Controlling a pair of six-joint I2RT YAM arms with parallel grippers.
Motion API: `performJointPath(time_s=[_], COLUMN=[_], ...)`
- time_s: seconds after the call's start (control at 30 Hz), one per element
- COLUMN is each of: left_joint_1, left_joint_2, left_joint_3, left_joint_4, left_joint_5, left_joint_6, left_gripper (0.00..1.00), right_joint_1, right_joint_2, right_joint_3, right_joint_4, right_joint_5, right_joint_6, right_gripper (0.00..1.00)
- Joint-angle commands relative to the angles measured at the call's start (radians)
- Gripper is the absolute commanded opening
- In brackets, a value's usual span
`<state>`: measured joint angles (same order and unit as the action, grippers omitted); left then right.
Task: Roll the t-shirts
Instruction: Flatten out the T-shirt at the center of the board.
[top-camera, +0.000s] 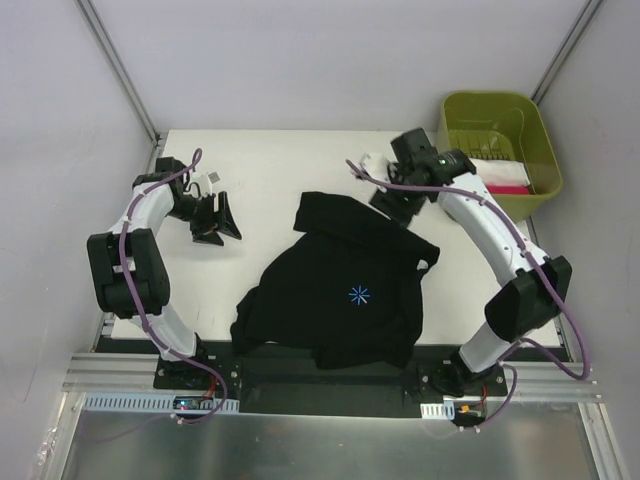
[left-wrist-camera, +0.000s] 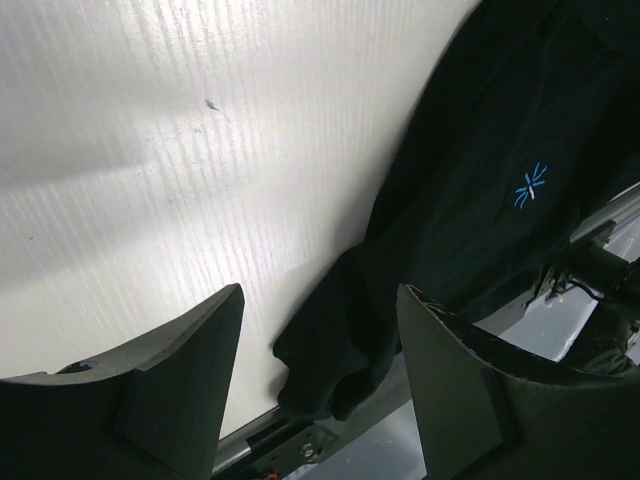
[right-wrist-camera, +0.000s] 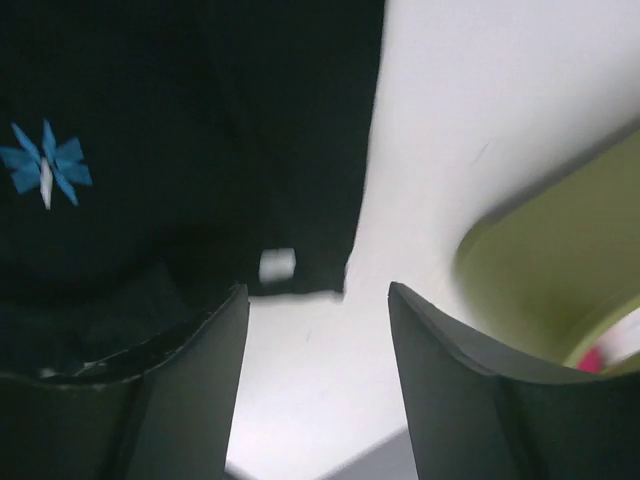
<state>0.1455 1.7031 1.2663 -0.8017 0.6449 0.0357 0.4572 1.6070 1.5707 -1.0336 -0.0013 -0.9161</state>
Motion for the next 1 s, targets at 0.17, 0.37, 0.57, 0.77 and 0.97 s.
performJointPath(time_s=[0.17, 0.37, 0.57, 0.77, 0.97], left_joint_1=[0.002, 0.003, 0.002, 0.002, 0.0], left_joint_2=[-0.147, -0.293, -0.379, -0.404, -0.39], left_joint_3=[0.018, -0.037, -0.111, -0.145, -0.15], left_joint_4=[-0.047, -0.047, -0.048, -0.047, -0.044], left_joint_5=[0.022, 0.01, 0.004, 0.01, 0.009], left_joint_6=[0.046, 0.044, 0.066, 0.064, 0.063], left_gripper=[0.63, 0.63, 0.64, 0.64, 0.64], right_joint_1=[0.238, 0.305, 0.328, 0.35, 0.357], right_joint_2=[0.437, 0.658, 0.804, 0.858, 0.904], right_joint_3=[0.492, 0.669, 0.765, 0.798, 0.805], right_joint_4=[0.095, 0.13, 0.165, 0.208, 0.217], right_joint_5=[-0.092, -0.089, -0.138, -0.141, -0.151], right_joint_6=[0.131, 0.166, 0.217, 0.246, 0.255], right_gripper=[0.52, 0.51, 0.5, 0.51, 0.52])
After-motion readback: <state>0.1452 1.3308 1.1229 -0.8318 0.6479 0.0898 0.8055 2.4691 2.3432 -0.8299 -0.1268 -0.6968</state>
